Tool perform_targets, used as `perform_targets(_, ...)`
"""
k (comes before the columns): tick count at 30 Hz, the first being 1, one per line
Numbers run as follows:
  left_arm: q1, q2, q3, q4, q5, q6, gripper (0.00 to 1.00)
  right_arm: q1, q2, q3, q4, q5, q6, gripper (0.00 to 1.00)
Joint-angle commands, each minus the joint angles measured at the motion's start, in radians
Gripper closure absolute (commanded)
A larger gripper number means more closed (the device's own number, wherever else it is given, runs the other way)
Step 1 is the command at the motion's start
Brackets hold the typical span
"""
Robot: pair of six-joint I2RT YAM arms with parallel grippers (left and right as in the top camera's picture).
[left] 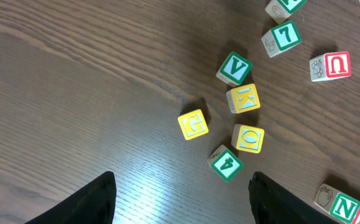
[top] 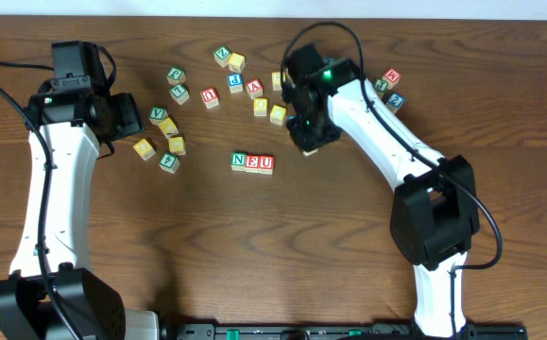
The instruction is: Spell out NEURIPS
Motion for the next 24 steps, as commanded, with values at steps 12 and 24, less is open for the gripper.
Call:
perform_targets(12,0.0,0.005,-0.013,-0.003,-0.002,-0.01,0.32,0.012,-0.009,-0.166,0.126,-0.011,0.018,0.85)
perform_targets(24,0.0,0.005,-0.013,-0.003,-0.002,-0.01,0.32,0.012,-0.009,-0.232,0.163,-0.011,0.018,0.73)
